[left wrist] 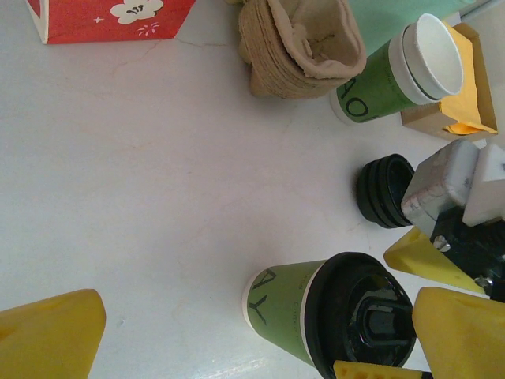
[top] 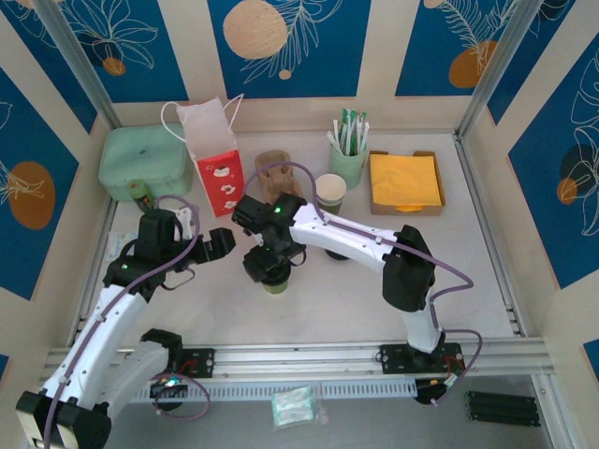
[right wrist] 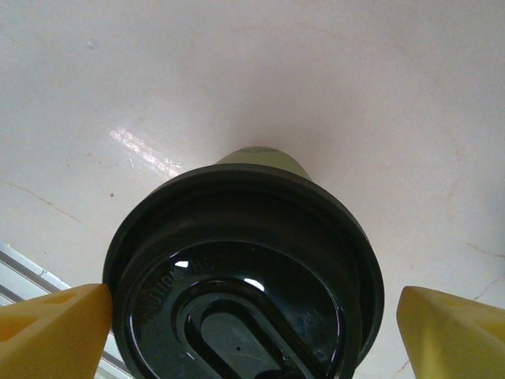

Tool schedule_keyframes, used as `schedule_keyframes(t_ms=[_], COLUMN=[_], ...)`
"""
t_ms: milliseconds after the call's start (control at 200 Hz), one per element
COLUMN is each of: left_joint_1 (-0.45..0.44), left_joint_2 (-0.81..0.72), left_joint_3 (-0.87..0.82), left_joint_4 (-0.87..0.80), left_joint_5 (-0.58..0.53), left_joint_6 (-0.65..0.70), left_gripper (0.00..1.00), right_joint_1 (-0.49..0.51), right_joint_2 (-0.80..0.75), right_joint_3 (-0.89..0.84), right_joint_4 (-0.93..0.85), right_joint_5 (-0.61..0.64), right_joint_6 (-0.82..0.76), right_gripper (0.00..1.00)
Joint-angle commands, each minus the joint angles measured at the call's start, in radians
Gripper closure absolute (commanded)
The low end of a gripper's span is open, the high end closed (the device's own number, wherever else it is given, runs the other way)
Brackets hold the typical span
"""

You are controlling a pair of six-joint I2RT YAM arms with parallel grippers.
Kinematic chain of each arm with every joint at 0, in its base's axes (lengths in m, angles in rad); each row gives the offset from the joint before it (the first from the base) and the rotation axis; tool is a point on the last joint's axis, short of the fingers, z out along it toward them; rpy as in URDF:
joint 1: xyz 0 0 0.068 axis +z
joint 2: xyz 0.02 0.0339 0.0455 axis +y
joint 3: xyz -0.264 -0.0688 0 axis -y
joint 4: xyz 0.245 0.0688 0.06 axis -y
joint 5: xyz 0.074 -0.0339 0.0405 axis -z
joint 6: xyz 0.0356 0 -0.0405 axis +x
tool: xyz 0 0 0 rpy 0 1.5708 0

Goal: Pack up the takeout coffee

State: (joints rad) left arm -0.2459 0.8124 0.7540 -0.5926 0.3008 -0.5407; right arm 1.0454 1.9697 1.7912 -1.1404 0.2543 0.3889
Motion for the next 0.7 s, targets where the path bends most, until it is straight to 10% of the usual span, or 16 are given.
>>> schedule_keyframes(t_ms=[0, 695], left_joint_1=[0.013, 0.014], left_joint_2=[-0.019, -0.028], left_joint_3=[-0.01, 0.026], left_joint_4=[-0.01, -0.019], left_joint_5=[0.024, 0.046], left_joint_6=[0.008, 0.004], left_gripper=[0.01, 0.01], right_joint_1=[0.008, 0.015], right_joint_2=[0.018, -0.068], right_joint_3=[-0.021, -0.049], right_joint_4=[0.0, 0.004], right_joint_5=[-0.022, 0.018], right_joint_6=[0.004, 0.02], right_gripper=[0.09, 0.31])
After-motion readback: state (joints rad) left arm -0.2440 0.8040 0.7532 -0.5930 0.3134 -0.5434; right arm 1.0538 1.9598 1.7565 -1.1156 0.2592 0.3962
